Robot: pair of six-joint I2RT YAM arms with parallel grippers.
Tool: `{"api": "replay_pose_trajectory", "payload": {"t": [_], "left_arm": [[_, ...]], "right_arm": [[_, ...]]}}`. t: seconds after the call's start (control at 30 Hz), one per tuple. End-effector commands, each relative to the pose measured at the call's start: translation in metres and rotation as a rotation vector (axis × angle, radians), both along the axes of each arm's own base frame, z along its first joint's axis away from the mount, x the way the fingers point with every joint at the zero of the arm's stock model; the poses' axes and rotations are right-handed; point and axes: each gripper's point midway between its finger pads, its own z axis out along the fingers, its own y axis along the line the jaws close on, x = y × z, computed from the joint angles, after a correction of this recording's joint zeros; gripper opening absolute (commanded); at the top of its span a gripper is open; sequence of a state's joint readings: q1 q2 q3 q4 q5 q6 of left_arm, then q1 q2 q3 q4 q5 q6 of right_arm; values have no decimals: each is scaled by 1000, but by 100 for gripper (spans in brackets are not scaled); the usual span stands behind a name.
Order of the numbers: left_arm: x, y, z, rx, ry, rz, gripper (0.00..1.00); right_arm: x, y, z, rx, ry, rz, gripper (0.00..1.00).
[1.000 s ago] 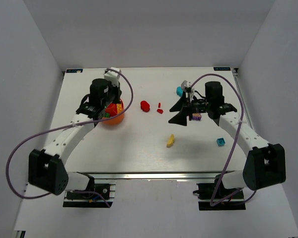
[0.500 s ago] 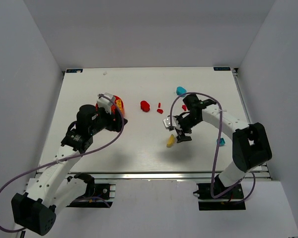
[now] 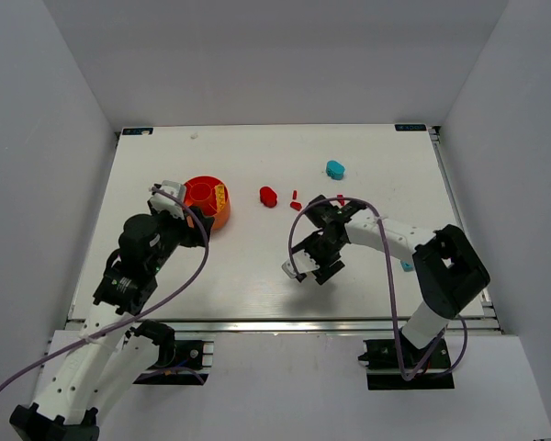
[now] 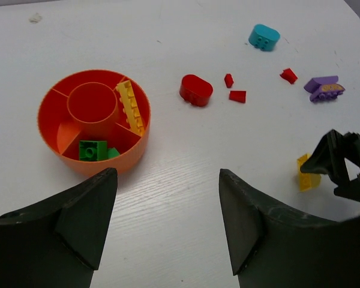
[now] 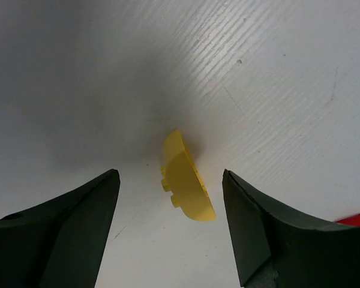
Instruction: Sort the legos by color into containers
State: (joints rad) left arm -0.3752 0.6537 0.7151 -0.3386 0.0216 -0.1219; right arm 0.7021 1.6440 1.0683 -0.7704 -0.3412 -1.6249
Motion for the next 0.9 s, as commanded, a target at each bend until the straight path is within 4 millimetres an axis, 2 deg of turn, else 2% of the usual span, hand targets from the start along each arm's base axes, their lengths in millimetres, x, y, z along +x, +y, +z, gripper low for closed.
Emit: {"api": "replay_pose_trajectory", "payload": {"t": [0.0, 0.3, 0.4, 0.43, 0.5, 0.77, 0.8, 0.87], "left_arm": [[-1, 14, 10, -8, -36, 78, 78], [-2, 14, 12, -12, -48, 75, 79], [-2, 15, 13, -14, -53, 80, 79], [-2, 15, 13, -15, -53, 80, 79], [-2, 15, 13, -15, -53, 81, 79], [-3, 16, 13, -14, -55, 83, 79], [-3, 16, 14, -15, -58, 83, 79], [-3, 17, 14, -17, -57, 88, 79]], "right_arm": [[5, -3, -10, -68, -72, 42, 74], [12, -2, -30, -160, -172, 74, 59], [15, -2, -35, -173, -203, 74, 49], [16, -1, -35, -170, -206, 72, 42], [14, 1, -34, -160, -214, 77, 38], [11, 8, -28, -131, -206, 60, 38], [9, 11, -27, -120, -193, 54, 36], [13, 18, -22, -94, -183, 12, 23]]}}
